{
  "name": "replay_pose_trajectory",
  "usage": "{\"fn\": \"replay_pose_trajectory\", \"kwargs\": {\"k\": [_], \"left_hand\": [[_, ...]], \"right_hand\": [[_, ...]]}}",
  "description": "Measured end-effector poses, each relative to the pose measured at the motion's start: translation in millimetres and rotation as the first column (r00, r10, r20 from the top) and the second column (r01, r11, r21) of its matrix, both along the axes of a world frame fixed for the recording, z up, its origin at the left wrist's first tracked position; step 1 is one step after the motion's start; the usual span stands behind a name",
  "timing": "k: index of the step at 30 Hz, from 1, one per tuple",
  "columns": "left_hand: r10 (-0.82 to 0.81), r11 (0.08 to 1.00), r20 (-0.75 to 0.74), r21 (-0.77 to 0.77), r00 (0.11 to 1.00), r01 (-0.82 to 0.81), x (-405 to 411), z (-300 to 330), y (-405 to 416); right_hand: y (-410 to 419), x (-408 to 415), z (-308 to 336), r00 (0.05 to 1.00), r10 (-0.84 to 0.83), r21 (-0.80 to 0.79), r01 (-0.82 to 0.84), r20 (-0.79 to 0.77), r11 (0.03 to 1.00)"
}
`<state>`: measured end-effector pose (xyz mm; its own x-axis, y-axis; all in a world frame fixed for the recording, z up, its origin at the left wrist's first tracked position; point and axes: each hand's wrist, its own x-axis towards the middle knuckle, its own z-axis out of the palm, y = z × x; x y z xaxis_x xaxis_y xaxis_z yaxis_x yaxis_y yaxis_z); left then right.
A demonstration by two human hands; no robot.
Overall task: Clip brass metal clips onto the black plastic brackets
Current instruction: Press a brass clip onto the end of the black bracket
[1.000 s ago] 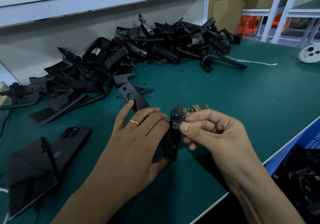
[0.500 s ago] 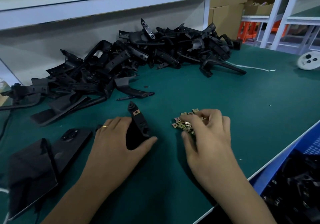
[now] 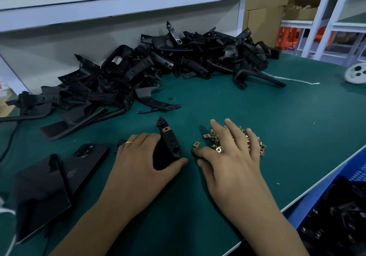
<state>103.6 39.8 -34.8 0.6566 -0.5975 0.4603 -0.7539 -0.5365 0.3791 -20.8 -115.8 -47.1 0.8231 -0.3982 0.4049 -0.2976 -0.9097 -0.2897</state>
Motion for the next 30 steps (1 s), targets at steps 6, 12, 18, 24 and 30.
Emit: {"fn": "replay_pose_trajectory", "kwargs": {"k": [6, 12, 18, 24, 30], "left_hand": [[0.001, 1.0, -0.032, 0.008, 0.999, 0.0, 0.3, 1.6, 0.2], [0.007, 1.0, -0.048, 0.018, 0.999, -0.006, -1.4, 2.5, -0.7], [0.011, 1.0, -0.074, 0.019, 0.997, -0.009, -2.0, 4.5, -1.2], [-0.059, 0.997, -0.019, 0.051, 0.998, 0.06, -1.2, 5.3, -0.1], [-0.19, 0.98, -0.009, 0.061, 0.982, 0.19, -5.0, 4.2, -1.2]], "right_hand": [[-2.9, 0.8, 1.0, 0.998, -0.009, 0.074, 0.004, 0.066, 0.997], [-3.1, -0.5, 1.8, 0.997, -0.013, 0.111, 0.004, 0.076, 0.994], [0.5, 3.2, 1.6, 0.993, 0.037, 0.159, -0.054, 0.109, 0.986], [-1.0, 5.3, -0.2, 0.973, 0.098, 0.106, -0.122, 0.207, 0.987], [-3.6, -3.3, 7.2, 0.899, 0.179, 0.236, -0.29, 0.399, 0.928]]}}
